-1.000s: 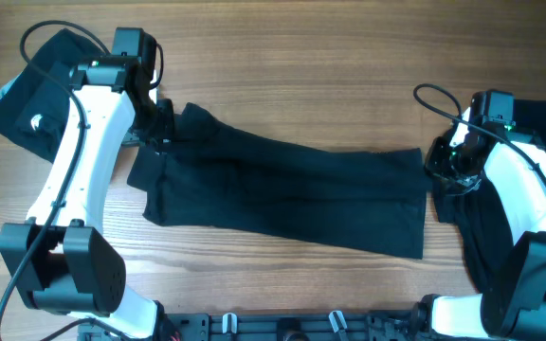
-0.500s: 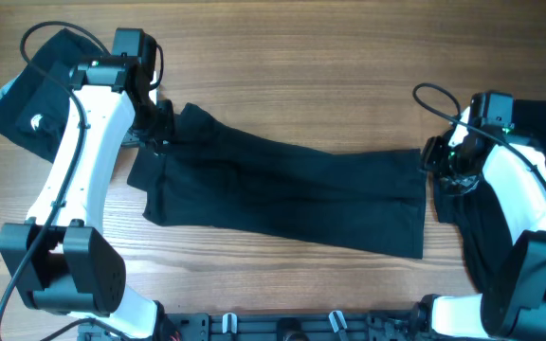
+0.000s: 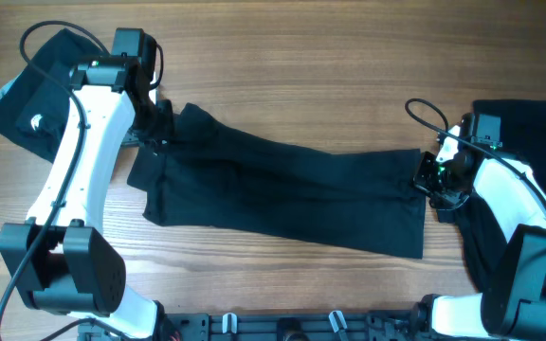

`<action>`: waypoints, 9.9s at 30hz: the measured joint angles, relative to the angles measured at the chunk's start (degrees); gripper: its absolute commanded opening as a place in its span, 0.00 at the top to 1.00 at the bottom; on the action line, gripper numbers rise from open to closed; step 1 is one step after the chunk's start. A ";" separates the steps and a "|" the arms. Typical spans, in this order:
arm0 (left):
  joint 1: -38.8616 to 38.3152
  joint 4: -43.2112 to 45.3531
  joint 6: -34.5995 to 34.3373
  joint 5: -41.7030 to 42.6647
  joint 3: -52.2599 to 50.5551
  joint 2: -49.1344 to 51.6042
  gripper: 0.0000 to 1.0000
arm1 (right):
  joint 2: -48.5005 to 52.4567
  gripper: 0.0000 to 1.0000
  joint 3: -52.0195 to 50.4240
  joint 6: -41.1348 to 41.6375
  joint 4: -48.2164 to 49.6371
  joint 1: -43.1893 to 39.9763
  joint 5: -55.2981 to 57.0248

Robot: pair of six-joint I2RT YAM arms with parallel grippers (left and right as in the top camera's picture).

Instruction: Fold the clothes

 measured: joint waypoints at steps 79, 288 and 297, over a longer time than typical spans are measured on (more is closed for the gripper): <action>0.85 3.26 -0.35 -2.75 0.00 -0.31 0.73 | 3.13 0.95 19.41 16.61 -8.02 31.52 -1.40; -26.91 22.34 -13.94 25.73 6.93 19.76 0.50 | -4.28 0.69 18.73 -2.45 -7.26 22.05 -10.67; -9.05 13.77 -13.05 20.46 9.40 5.86 0.60 | 0.61 0.88 18.73 -10.69 -4.07 34.47 -15.58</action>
